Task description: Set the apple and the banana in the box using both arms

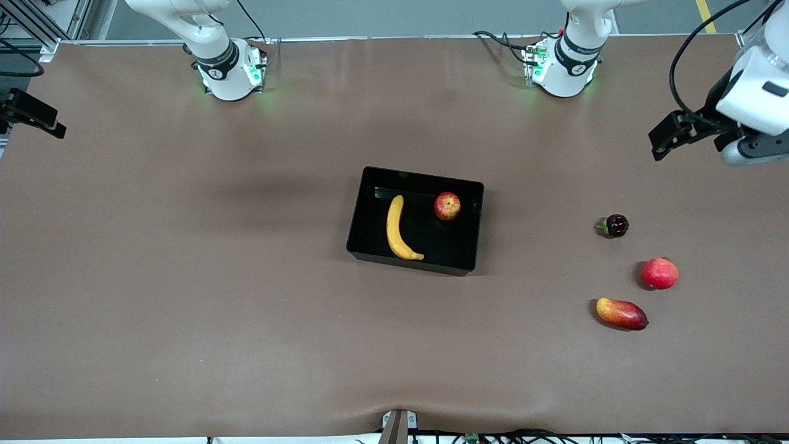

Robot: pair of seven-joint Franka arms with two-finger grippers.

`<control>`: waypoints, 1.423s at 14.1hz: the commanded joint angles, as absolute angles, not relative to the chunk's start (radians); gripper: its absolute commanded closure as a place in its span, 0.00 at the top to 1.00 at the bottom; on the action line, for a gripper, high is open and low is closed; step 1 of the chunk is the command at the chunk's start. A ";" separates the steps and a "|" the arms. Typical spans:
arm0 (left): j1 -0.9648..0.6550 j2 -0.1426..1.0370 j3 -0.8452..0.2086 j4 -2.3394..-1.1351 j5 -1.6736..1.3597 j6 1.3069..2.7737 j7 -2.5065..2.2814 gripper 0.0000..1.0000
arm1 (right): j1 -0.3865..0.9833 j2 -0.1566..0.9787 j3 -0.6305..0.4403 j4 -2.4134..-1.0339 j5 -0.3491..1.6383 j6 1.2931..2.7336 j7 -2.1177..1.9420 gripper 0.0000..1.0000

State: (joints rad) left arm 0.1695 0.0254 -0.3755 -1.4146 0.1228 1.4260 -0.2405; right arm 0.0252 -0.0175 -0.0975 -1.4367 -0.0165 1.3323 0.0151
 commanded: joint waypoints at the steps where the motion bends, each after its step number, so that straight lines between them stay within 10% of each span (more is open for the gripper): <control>1: 0.111 -0.083 -0.284 -1.534 0.100 1.433 -0.176 1.00 | 0.020 -0.017 -0.095 -1.427 -0.020 1.318 0.011 1.00; 6: -0.118 -0.201 0.009 -1.656 0.035 1.445 -0.172 1.00 | 0.018 -0.017 -0.095 -1.427 -0.020 1.315 0.011 1.00; 20: -0.124 -0.158 -0.002 -1.591 0.003 1.437 -0.179 1.00 | 0.018 -0.015 -0.095 -1.427 -0.018 1.302 0.014 1.00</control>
